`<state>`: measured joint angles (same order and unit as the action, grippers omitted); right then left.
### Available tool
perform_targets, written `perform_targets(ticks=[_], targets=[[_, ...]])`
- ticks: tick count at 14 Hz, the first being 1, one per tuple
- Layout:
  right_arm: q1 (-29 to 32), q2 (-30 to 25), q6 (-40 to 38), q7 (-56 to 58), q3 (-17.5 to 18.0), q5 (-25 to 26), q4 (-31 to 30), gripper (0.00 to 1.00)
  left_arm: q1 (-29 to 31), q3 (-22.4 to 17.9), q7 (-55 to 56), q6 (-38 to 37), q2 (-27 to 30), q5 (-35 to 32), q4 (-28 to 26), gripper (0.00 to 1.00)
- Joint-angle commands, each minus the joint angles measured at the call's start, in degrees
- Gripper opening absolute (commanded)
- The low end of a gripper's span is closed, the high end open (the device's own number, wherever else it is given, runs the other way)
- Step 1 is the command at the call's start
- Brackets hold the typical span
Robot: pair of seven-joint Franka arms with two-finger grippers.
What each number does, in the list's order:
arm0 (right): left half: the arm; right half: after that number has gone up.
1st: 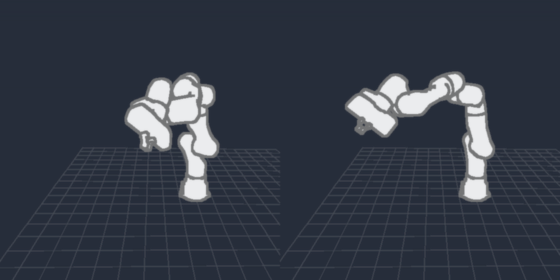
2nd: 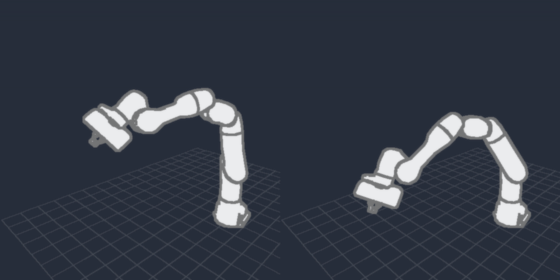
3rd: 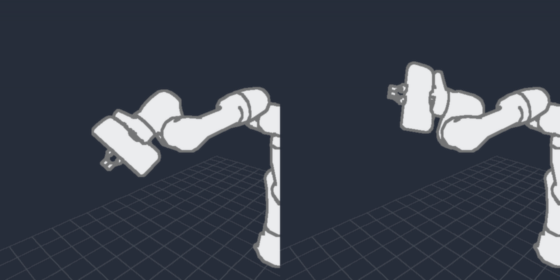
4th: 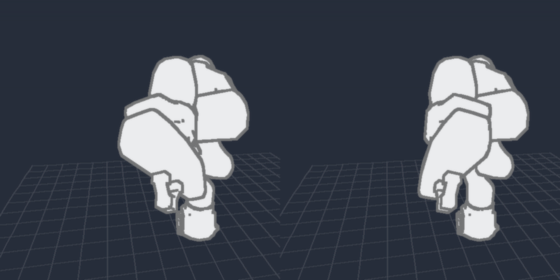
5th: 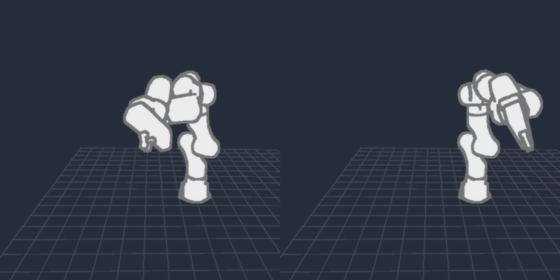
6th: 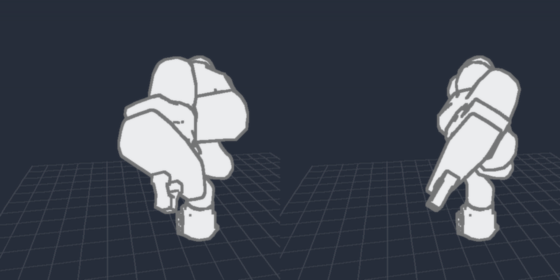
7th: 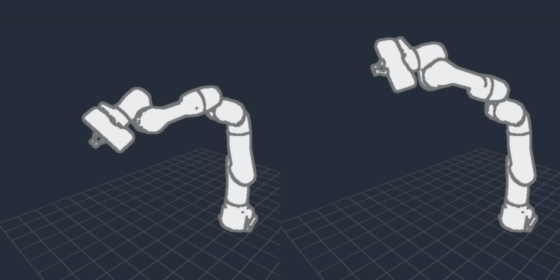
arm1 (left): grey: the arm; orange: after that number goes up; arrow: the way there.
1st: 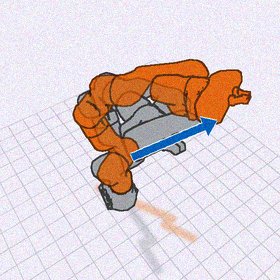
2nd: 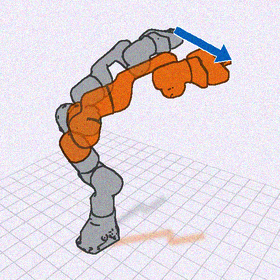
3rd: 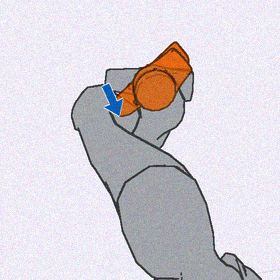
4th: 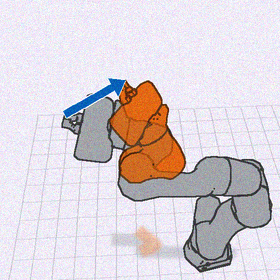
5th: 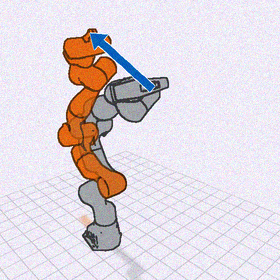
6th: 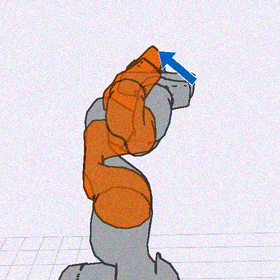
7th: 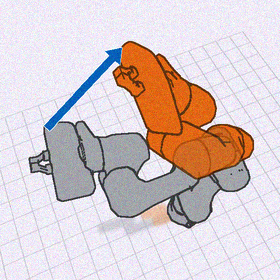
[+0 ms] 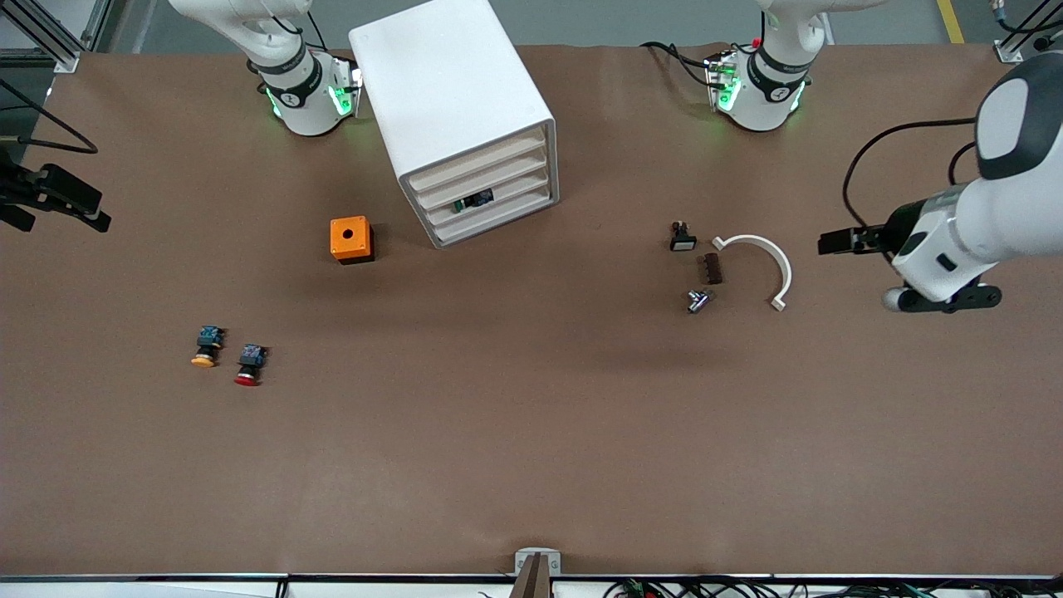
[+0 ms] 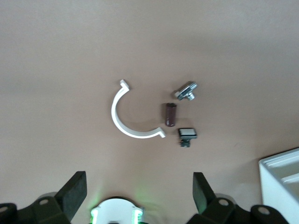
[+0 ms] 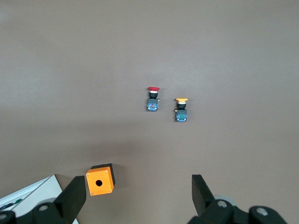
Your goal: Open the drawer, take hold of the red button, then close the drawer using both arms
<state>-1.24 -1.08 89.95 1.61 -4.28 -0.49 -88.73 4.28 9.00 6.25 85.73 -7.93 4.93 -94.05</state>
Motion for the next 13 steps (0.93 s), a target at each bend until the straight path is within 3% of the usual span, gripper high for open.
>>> perform_targets(ticks=[1, 6, 9, 13], targets=[[0.09, 0.02, -0.92, -0.47, 0.24, 0.22, 0.84, 1.0, -0.49, -1.6, -3.25, 6.02, 8.79, -0.98, -9.91, 1.0], [0.09, 0.02, -0.74, -0.47, 0.15, 0.22, 0.75, 1.0, -5.25, -6.18, -3.35, 12.34, 9.43, -3.62, -9.4, 1.0], [0.18, -0.07, -0.83, -0.47, 0.06, 0.22, 0.75, 1.0, -8.84, -10.92, -3.43, 13.06, 7.59, -3.53, -3.88, 1.0], [0.18, -0.07, -0.83, -0.47, 0.06, 0.22, 0.75, 1.0, -6.75, -10.41, -3.43, 12.63, 7.49, -3.62, 0.18, 1.0]])
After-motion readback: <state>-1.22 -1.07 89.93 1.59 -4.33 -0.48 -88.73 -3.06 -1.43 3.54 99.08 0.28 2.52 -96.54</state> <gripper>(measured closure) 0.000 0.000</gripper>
